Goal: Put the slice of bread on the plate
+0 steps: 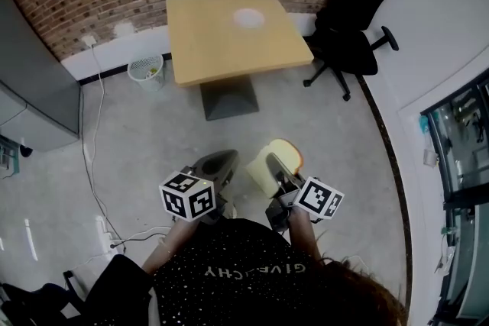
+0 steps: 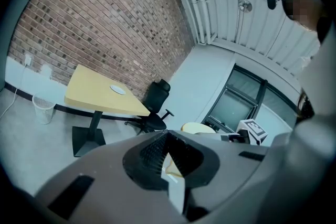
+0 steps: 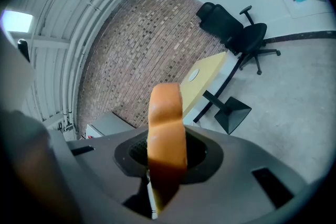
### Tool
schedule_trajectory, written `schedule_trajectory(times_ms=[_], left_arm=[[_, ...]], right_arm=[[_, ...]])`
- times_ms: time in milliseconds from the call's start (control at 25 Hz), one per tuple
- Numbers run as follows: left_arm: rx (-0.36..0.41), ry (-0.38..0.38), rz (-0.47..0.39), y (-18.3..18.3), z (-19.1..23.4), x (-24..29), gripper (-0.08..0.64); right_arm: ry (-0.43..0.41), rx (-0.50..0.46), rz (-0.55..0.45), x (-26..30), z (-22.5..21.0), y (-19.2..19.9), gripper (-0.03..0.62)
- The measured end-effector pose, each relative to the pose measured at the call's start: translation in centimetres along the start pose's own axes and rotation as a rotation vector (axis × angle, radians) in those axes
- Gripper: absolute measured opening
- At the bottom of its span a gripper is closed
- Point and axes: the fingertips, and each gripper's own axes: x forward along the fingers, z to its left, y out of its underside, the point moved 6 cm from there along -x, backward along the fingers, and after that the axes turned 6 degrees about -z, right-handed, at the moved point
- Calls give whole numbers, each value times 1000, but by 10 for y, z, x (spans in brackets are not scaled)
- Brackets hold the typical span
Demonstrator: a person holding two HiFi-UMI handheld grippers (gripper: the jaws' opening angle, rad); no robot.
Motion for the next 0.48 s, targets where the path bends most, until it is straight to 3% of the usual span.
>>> schedule_trajectory(times_ms=[240, 480], left_arm=[[-26, -2, 7, -13, 21, 38, 9], [-12, 4, 11, -50, 49, 104, 9]], right_arm=[[13, 6, 19, 25, -11, -21, 98], [30, -1, 7, 70, -29, -83, 98]])
